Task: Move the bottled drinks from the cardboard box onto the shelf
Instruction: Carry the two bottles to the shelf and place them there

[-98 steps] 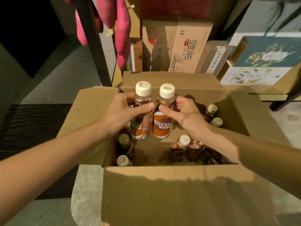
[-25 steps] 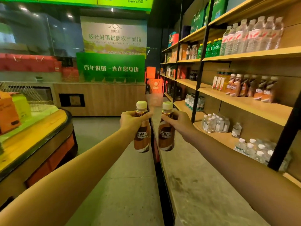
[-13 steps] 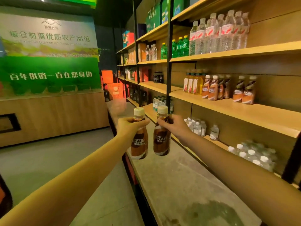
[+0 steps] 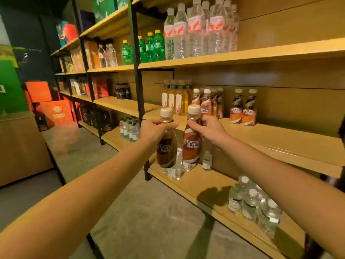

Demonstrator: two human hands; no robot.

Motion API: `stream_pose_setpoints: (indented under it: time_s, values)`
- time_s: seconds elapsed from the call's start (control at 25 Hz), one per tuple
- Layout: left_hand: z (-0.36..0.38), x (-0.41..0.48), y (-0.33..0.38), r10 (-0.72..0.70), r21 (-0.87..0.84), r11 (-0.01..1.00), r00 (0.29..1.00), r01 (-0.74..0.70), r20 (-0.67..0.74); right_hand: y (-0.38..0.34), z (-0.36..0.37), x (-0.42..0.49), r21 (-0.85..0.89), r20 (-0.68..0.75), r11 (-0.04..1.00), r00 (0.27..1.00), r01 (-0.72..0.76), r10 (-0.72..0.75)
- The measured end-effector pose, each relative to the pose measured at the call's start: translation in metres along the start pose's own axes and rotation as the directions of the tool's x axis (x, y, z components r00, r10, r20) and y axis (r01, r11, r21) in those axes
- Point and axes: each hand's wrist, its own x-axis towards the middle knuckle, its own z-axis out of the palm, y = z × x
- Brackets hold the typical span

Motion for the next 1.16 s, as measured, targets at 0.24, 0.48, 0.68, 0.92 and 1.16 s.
stream_pose_setpoints:
  time_s: [0.24, 0.48, 0.68, 0.92, 1.16]
  values:
    - [0.072, 0.089, 0.005, 0.085, -0.090, 0.994, 0.969, -0.065, 0.232, 0.039, -0.049, 0.060, -0.029, -0.256, 0.996, 0.964, -0.080, 0.070]
    - [0.139, 0.174, 0.005, 0.129, -0.116, 0.990, 0.886, -0.085, 0.446, 0.068, -0.080, 0.115, -0.071, -0.438, 0.981, 0.889, -0.178, 0.130]
    - [0.182, 0.220, 0.002, 0.145, -0.176, 0.983, 0.800, -0.051, 0.582, 0.075, -0.094, 0.149, -0.070, -0.531, 0.975, 0.835, -0.212, 0.143]
    - [0.221, 0.240, -0.004, 0.153, -0.174, 0.983, 0.784, -0.058, 0.602, 0.093, -0.110, 0.166, -0.121, -0.531, 0.966, 0.837, -0.230, 0.133]
    - [0.251, 0.246, -0.010, 0.160, -0.163, 0.983, 0.805, -0.079, 0.572, 0.105, -0.127, 0.172, -0.122, -0.532, 0.961, 0.834, -0.246, 0.147]
